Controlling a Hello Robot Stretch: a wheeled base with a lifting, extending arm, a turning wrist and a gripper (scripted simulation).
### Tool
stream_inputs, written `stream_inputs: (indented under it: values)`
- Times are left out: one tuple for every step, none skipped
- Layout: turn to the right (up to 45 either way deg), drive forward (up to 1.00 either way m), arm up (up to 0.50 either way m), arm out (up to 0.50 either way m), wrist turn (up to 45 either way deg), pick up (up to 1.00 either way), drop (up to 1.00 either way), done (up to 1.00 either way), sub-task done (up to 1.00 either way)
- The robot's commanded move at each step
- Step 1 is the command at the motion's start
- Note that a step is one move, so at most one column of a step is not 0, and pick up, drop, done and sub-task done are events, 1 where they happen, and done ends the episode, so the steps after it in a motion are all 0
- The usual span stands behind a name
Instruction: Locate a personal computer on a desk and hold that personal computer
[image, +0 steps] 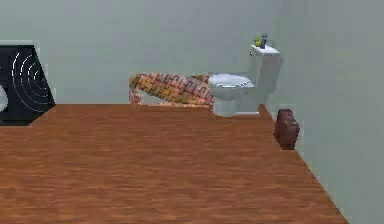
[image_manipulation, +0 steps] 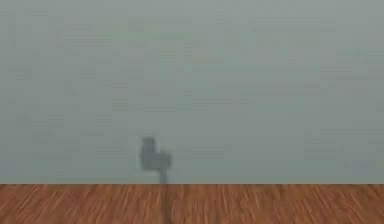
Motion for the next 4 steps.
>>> stream_inputs:
  values:
    - [-45.0,0.0,0.0,0.0,0.0,0.0,0.0,0.0,0.0]
    - [-36.0,0.0,0.0,0.0,0.0,0.0,0.0,0.0,0.0]
    - [0.0,1.0,0.0,0.0,0.0,0.0,0.0,0.0,0.0]
    - [0.0,1.0,0.0,0.0,0.0,0.0,0.0,0.0,0.0]
